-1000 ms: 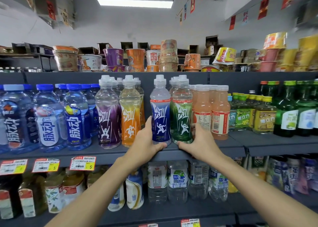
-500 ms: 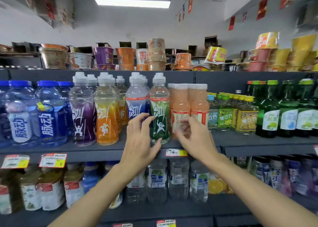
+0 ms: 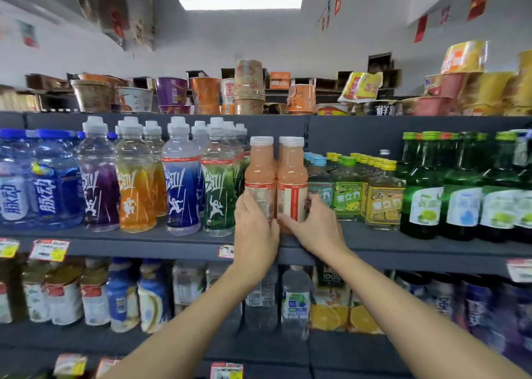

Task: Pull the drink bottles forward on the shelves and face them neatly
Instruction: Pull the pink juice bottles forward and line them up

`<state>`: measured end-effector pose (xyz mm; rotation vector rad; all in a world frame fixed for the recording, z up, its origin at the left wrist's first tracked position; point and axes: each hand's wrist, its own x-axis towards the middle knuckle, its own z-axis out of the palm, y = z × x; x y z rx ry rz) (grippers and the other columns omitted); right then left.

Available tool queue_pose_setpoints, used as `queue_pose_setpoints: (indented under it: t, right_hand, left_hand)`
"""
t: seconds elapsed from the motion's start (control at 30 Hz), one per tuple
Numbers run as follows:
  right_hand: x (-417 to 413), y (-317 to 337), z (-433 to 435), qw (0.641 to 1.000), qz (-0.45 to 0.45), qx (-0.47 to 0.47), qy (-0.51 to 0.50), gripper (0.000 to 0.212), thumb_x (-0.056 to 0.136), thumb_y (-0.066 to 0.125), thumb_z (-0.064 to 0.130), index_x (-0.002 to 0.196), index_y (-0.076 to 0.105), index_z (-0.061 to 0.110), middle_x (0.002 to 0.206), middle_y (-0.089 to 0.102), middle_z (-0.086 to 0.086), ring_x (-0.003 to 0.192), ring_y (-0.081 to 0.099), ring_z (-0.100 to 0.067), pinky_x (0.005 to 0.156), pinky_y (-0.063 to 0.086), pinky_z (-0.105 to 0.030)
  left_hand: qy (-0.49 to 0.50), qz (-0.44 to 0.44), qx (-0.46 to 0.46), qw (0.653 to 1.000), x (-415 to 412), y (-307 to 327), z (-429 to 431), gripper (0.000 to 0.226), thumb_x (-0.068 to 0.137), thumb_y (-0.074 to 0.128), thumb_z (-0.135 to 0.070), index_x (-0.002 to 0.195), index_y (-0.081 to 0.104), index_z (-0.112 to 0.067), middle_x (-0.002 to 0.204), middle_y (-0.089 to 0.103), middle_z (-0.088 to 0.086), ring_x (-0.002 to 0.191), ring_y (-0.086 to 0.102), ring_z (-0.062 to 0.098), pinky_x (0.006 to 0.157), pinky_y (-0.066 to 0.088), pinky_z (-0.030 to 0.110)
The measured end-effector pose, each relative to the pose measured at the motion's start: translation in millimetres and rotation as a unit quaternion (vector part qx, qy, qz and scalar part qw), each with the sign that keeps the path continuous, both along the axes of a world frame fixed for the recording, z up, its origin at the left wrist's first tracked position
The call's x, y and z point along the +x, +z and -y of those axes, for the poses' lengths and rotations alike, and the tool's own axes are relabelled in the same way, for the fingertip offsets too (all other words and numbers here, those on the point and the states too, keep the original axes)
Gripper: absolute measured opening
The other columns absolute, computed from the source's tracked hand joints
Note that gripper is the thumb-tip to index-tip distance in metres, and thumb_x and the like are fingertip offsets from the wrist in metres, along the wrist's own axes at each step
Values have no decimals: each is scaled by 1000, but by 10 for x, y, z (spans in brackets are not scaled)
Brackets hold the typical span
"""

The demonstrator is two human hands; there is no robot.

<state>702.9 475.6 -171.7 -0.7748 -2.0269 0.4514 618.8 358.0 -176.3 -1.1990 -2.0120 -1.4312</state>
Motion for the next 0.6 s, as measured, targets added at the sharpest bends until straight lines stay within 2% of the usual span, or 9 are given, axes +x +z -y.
queue_pose_setpoints:
  t: [0.13, 0.27, 0.37, 0.47, 0.53, 0.6]
  right_hand:
    - [6, 14, -5, 1000, 1, -10, 8, 69, 73, 75, 66, 120, 54, 20, 117, 69, 1, 104, 66, -19, 85, 56, -42]
    - [71, 36, -3, 999, -10, -30, 16, 73, 70, 80, 62, 122, 53, 18, 116, 69, 1, 102, 66, -18, 83, 57, -38]
    - [212, 44, -47, 999, -20, -34, 8, 78, 67, 82, 63, 123, 52, 17, 115, 67, 0, 101, 66, -17, 83, 57, -39]
    - [410, 43, -117, 999, -17, -36, -16, 88, 61, 81, 71, 122, 46, 17, 114, 64, 0, 100, 65, -18, 81, 58, -40]
    - [557, 58, -157, 999, -4, -27, -40, 94, 59, 78, 75, 124, 43, 18, 115, 62, -1, 102, 63, -20, 82, 56, -39]
    - [693, 69, -200, 998, 21, -1, -57, 94, 64, 71, 78, 129, 44, 17, 118, 59, -1, 107, 60, -21, 87, 54, -41]
  left_hand:
    - [23, 66, 14, 997, 1, 58, -80, 77, 85, 71, -7, 148, 26, -3, 137, 48, 18, 128, 46, 31, 108, 40, 42]
    - [31, 45, 1, 998, -6, 66, -166, 72, 84, 73, -7, 143, 32, 2, 132, 51, 20, 124, 47, 33, 105, 40, 43]
    - [-2, 41, -6, 999, -3, 81, -218, 73, 81, 76, -12, 141, 36, -1, 128, 55, 16, 120, 52, 32, 101, 44, 44]
    - [-65, 57, -13, 996, 34, 92, -260, 79, 77, 81, -20, 142, 38, -12, 130, 60, 6, 119, 57, 23, 101, 48, 42]
    - [-113, 63, -24, 991, 71, 103, -290, 78, 75, 83, -26, 140, 41, -18, 125, 64, -1, 115, 61, 17, 97, 50, 34]
    - [-161, 77, -42, 983, 100, 126, -311, 81, 75, 83, -29, 142, 39, -19, 117, 63, -13, 108, 62, 7, 85, 47, 12]
